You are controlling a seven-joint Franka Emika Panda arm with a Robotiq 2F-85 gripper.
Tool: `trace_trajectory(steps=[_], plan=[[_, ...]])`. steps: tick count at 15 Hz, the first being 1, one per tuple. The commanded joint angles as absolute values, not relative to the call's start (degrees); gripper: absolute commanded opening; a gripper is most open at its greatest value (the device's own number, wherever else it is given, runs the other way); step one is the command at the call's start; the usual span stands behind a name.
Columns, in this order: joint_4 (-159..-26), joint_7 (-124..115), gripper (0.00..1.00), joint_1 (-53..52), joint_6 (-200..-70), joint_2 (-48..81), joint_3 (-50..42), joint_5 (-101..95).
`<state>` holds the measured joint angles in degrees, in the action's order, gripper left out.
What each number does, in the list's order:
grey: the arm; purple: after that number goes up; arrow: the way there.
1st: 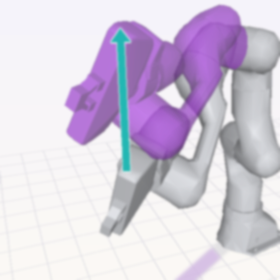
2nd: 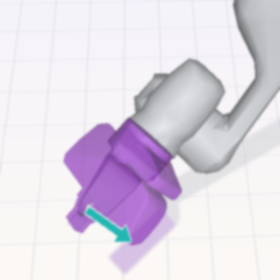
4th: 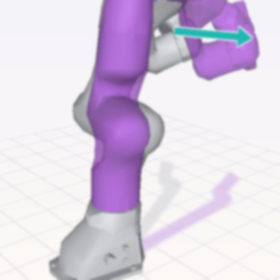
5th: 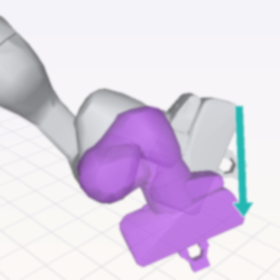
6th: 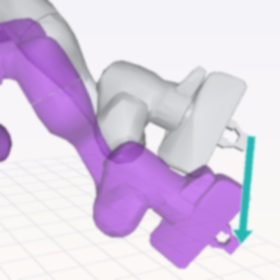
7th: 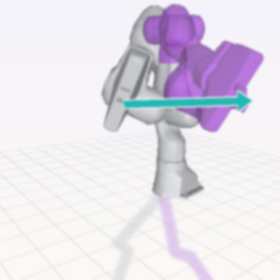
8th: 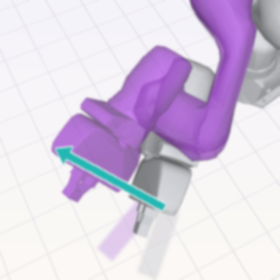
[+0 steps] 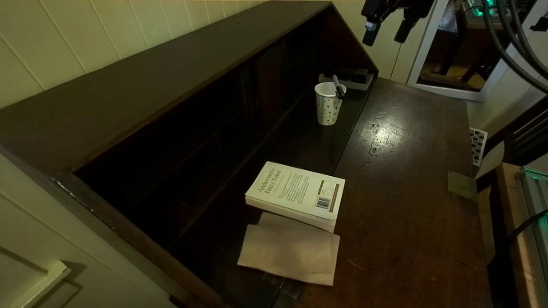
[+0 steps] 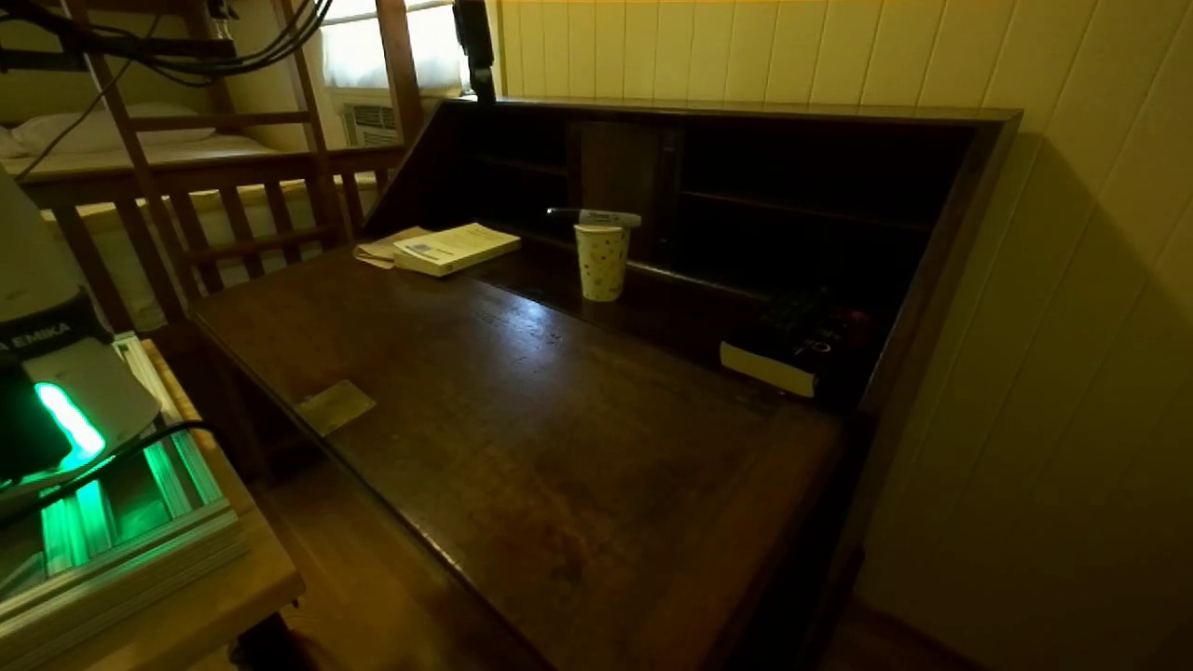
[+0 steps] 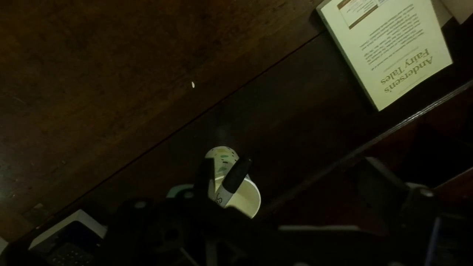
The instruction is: Take the marker off of the cup and put it on the book then put the cup upside down
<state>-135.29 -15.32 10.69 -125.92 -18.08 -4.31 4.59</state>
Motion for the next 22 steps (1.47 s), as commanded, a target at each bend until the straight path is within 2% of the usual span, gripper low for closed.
trace_trajectory(steps=[1,9,22], plan=[[-130.6,-17.5,1.0,10.8,-127.3,-10.7,-5.6,5.1],[-128.3,-18.8,1.0,10.5,-135.3,-3.4,-7.1,3.7],[-128.5,-15.3,1.0,10.6,-136.8,-1.0,-8.3,4.2]])
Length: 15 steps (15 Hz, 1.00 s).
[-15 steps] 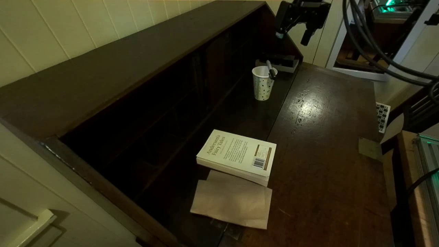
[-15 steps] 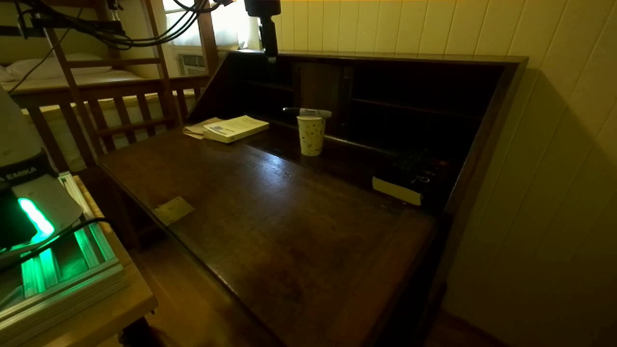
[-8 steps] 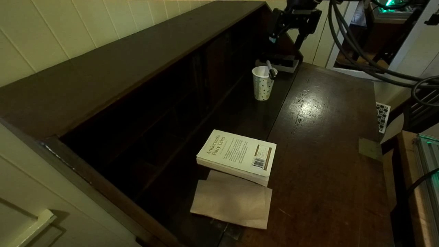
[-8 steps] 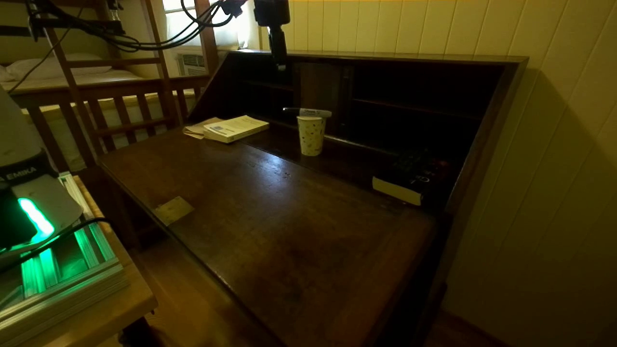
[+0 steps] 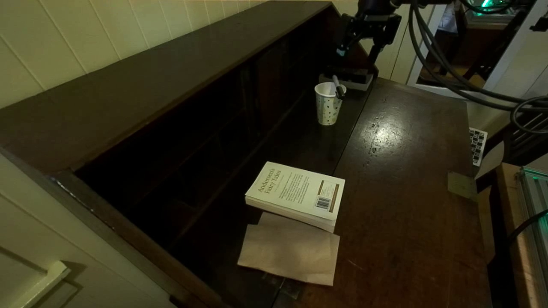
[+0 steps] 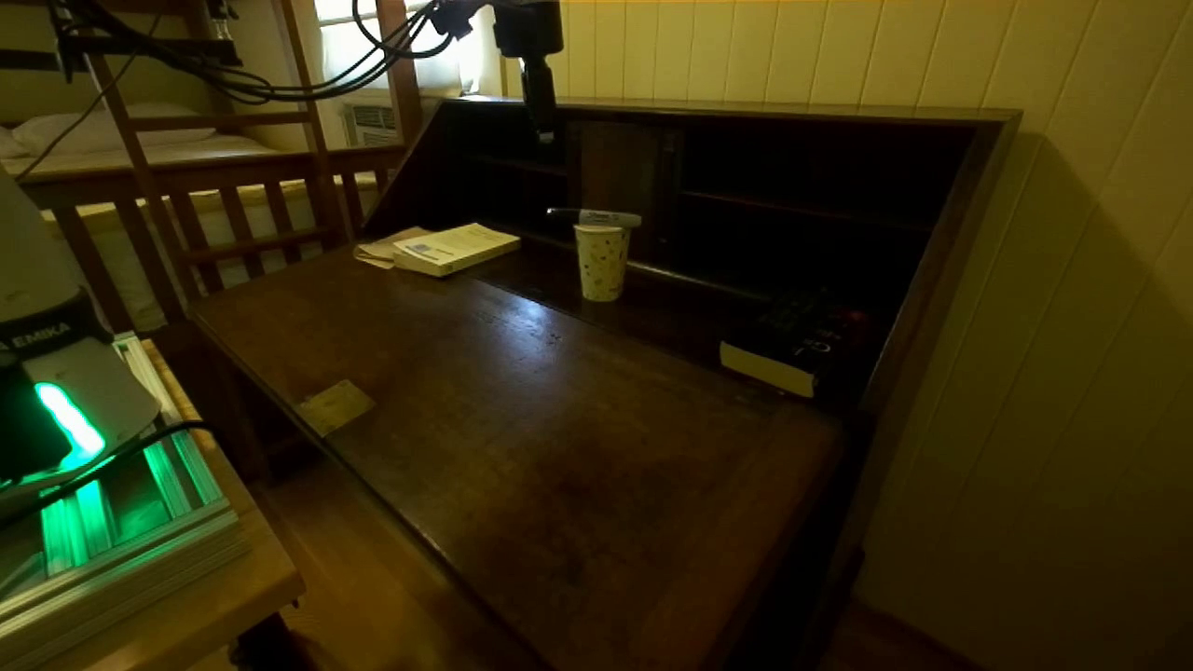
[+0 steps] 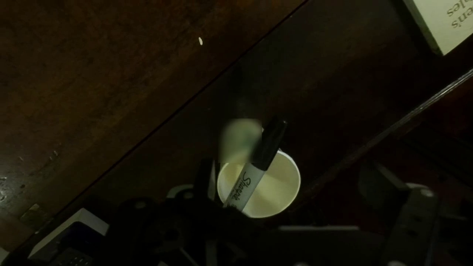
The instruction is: Take the marker off of the cup and put it on the book then put the cup upside down
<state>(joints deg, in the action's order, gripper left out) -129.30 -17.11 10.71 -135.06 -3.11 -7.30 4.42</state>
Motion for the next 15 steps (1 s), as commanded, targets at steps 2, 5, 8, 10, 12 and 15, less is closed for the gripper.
trace_trajectory(steps=[2,5,8,10,12,15], plan=[[-128.2,-14.0,1.0,10.7,-138.2,0.2,-8.8,4.0],[-127.7,-12.2,1.0,10.8,-140.0,2.3,-9.6,3.6],[-126.9,-11.1,1.0,10.8,-141.2,4.7,-10.1,3.9],[-125.9,-11.3,1.0,10.7,-141.8,6.2,-10.3,3.8],[-124.6,-11.9,1.0,10.5,-142.3,7.8,-10.2,3.9],[-122.7,-12.3,1.0,10.4,-142.3,10.0,-10.3,3.8]])
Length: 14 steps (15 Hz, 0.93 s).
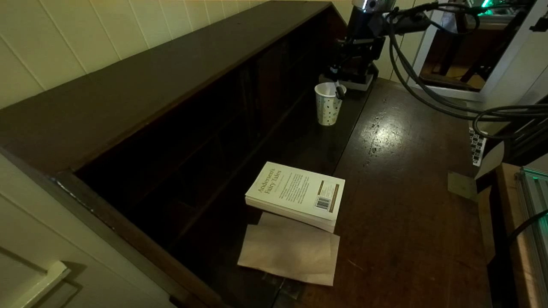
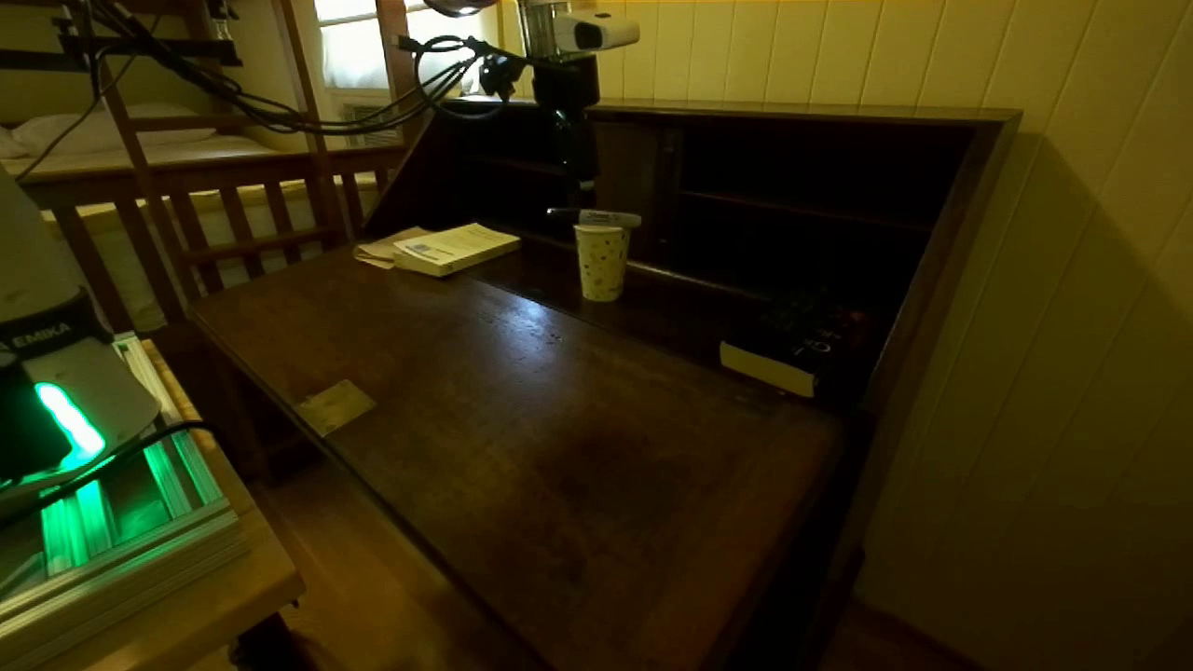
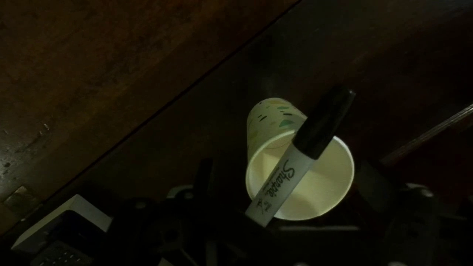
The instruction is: Take the marker off of the cup and put it on the book then put the cup upside down
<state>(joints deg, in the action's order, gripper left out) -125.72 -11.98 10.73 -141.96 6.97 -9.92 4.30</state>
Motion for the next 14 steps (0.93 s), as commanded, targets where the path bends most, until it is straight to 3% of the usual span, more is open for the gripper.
trace_trajectory(steps=[1,4,5,6,7,14], plan=[[-122.1,-12.6,1.0,10.4,-142.1,10.7,-10.4,3.8],[-120.7,-12.6,0.97,10.4,-142.1,12.6,-10.4,4.1],[-120.3,-12.6,0.91,10.4,-142.1,13.1,-10.4,4.2],[-120.0,-12.5,0.73,10.4,-141.9,13.4,-10.4,4.2],[-119.7,-12.4,0.69,10.4,-142.0,13.8,-10.3,4.3],[-119.0,-12.4,0.19,10.2,-141.6,14.2,-10.4,4.1]])
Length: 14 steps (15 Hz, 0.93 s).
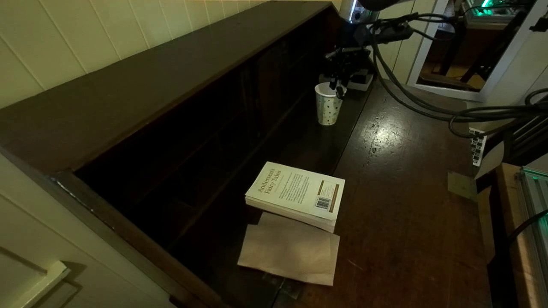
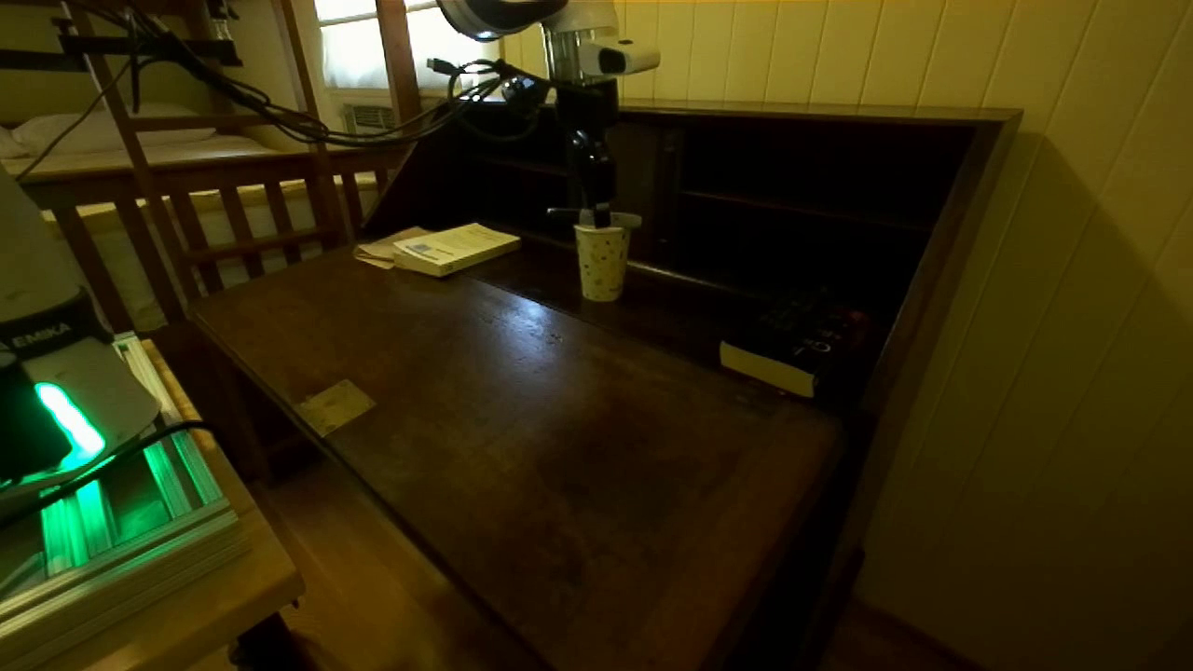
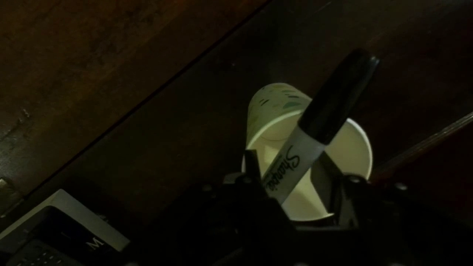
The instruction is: Take the marker off of the cup and put it on the book then put the cup upside down
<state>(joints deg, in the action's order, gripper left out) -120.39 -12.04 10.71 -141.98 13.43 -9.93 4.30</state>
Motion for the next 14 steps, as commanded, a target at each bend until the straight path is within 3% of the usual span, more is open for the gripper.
trace_trajectory(steps=[1,3,5,14], plan=[[-119.0,-12.5,0.11,10.2,-141.6,14.2,-10.4,3.9],[-119.0,-12.6,0.0,10.1,-141.5,14.1,-10.5,3.8],[-118.9,-12.7,0.05,10.1,-141.1,14.0,-10.5,3.9],[-123.2,-10.8,0.05,9.1,-139.2,4.8,-9.5,4.1]])
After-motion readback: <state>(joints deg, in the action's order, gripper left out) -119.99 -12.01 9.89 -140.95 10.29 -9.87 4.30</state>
